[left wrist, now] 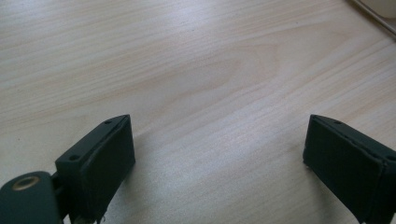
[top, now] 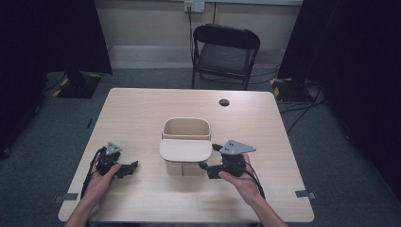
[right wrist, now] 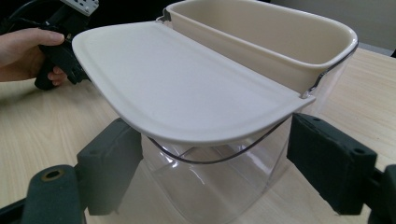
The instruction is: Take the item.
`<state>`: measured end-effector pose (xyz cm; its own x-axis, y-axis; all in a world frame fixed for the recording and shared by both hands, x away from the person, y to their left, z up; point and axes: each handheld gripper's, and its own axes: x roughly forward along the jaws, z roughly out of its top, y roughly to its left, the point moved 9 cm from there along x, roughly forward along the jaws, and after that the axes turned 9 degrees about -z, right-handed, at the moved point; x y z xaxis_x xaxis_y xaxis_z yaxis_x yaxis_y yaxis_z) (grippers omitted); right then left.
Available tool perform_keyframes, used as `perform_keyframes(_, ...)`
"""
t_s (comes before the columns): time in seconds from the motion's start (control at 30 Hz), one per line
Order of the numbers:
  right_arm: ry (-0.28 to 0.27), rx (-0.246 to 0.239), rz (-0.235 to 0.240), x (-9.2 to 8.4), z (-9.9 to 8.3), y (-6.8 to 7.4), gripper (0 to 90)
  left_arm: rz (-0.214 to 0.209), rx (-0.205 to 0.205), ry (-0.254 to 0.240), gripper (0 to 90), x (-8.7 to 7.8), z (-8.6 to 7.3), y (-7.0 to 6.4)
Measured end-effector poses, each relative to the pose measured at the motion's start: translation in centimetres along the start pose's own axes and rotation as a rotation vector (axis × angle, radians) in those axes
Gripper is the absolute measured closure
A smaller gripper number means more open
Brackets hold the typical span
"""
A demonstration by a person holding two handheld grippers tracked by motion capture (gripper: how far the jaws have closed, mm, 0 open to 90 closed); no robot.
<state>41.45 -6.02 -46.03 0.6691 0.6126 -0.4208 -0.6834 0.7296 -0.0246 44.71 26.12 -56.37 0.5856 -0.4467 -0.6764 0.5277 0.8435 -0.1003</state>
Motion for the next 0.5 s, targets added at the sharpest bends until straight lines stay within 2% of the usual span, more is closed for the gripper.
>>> perform_keyframes(0.5,0.000,0.002,0.000,0.08,0.04,-0.05,17.3,0.001,0.000,0.000,8.3,0.00,0.00,0.01)
